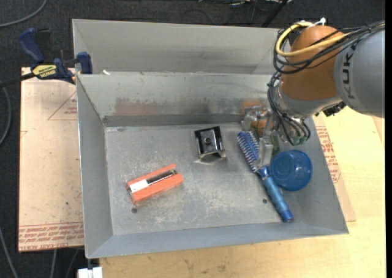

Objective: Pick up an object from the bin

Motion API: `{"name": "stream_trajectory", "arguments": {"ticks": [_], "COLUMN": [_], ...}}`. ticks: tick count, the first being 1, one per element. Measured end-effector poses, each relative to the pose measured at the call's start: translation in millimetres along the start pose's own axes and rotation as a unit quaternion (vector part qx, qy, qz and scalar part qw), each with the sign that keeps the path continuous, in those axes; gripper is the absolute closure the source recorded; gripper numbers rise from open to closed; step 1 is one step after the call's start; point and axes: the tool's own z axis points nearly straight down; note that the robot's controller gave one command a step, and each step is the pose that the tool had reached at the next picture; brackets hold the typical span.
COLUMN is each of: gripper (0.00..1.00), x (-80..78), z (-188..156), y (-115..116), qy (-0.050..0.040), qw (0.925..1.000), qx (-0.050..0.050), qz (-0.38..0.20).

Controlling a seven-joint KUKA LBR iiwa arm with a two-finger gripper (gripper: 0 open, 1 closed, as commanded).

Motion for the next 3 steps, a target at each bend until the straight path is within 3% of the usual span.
{"name": "stream_trajectory", "arguments": {"ticks": [1, 2, 3], "gripper": [0.00, 0.00, 0.00], "x": [15.8, 16.5, -24.5], "z": [22, 27, 42], "y": [22, 41, 72], "qy": [0.0013, -0.0002, -0.0017], "qw": [1.0000, 1.0000, 0.9992], "qx": [0.000, 0.000, 0.000], "qz": [0.007, 0.006, 0.039]}}
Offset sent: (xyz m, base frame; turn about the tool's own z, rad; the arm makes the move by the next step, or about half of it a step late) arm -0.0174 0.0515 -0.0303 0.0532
